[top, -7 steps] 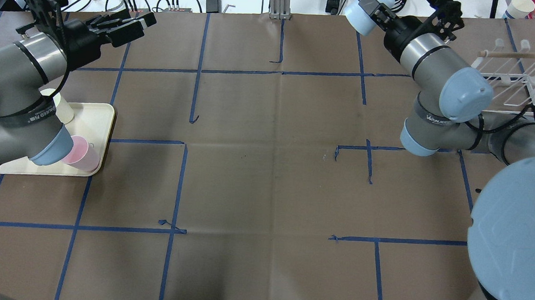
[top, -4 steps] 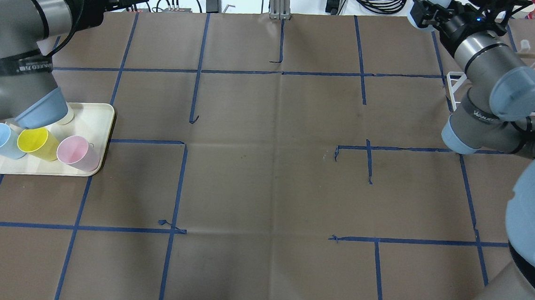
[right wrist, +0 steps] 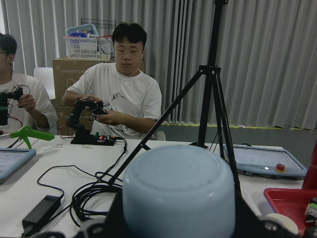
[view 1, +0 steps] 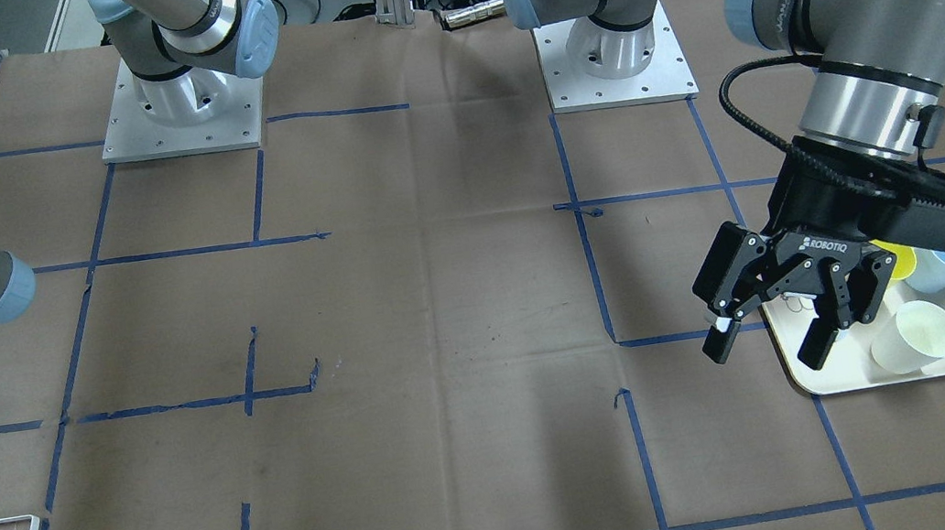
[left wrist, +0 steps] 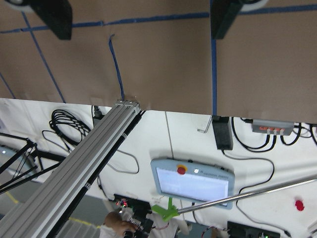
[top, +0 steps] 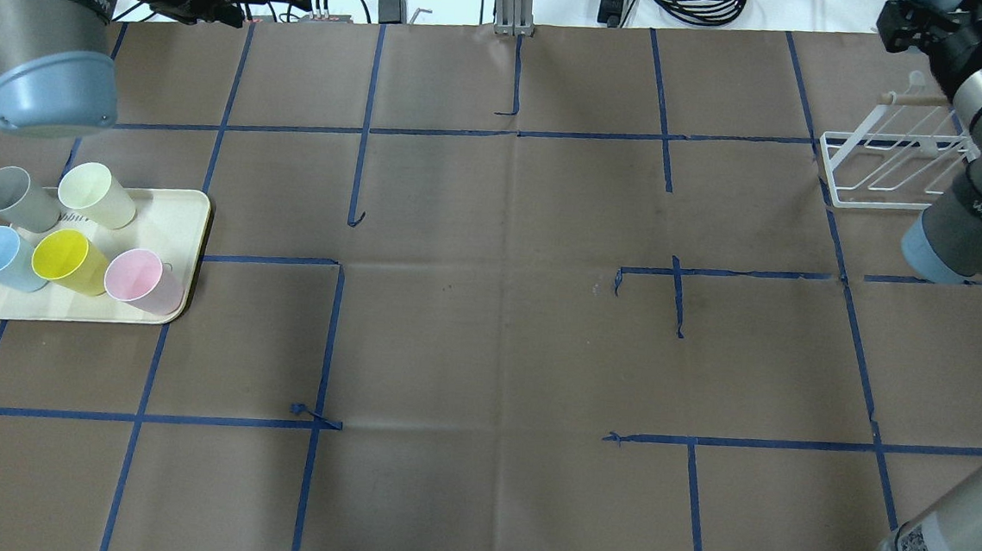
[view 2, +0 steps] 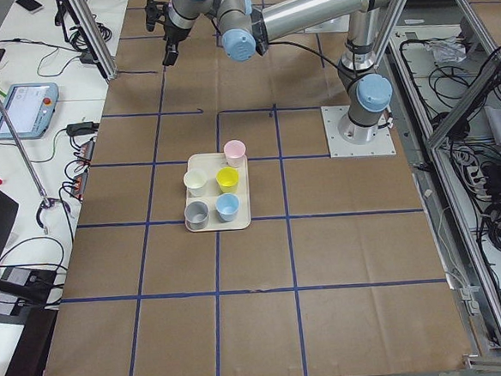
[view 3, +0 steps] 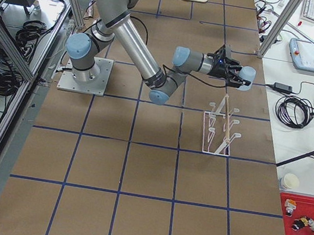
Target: Transfer IKEA cup to right arm and place on rack
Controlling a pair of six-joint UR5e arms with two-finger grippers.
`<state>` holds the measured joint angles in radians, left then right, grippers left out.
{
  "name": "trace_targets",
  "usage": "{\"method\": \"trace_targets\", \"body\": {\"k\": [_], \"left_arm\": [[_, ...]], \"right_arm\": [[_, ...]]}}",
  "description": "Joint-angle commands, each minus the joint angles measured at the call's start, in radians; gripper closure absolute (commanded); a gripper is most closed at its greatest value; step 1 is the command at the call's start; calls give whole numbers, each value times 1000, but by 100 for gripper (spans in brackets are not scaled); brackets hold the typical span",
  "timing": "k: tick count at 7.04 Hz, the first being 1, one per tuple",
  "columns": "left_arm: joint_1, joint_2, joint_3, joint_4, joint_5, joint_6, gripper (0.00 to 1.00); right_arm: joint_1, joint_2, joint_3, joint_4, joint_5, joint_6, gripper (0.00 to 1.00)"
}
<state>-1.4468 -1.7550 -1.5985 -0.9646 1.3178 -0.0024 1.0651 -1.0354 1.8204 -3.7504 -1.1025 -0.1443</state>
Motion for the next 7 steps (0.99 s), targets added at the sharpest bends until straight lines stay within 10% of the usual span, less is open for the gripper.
{"method": "trace_targets", "body": {"k": [1,7], "left_arm": [[-64,2,82,-315,157,-40,1],[-69,22,129,-554,285,-31,1]], "right_arm": [[-36,75,-102,0,-5,-1,64],[-25,155,-89,-15,-2,-3,64]]}}
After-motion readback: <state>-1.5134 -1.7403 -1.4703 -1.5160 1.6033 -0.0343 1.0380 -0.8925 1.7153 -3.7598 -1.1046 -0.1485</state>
